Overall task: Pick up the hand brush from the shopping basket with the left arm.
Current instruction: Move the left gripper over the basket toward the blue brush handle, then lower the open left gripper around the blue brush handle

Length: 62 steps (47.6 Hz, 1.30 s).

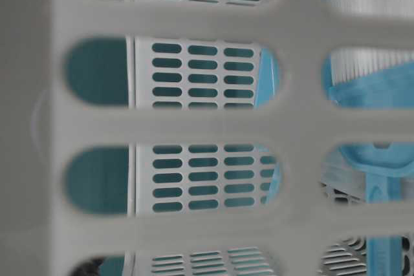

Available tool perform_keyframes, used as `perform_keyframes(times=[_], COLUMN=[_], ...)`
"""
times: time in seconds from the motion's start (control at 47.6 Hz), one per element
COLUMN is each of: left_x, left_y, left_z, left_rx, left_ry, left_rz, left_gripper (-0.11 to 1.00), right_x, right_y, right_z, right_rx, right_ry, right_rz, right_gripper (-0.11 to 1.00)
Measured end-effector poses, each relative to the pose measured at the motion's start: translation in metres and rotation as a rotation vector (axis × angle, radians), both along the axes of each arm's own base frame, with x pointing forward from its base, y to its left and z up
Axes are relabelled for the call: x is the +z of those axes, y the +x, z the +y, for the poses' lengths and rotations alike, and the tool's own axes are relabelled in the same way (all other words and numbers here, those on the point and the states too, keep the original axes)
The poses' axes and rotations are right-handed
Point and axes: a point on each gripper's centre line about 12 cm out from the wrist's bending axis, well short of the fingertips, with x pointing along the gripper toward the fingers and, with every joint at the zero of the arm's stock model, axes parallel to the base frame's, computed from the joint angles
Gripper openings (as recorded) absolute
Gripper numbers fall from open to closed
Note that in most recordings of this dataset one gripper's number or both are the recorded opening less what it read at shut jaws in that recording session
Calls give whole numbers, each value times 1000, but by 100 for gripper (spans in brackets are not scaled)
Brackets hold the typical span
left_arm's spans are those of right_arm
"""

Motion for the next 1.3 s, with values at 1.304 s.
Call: perform_keyframes(times=[1.304], left_x=[-166], left_y=[57], left_z=[-41], left_rx=[63], left_ry=[6], left_rz=[410], left_gripper=[91], right_x=[3], right_y=[-2], right_z=[1], right_rx=[2], right_ry=[6], right_rz=[-14], right_gripper=[74])
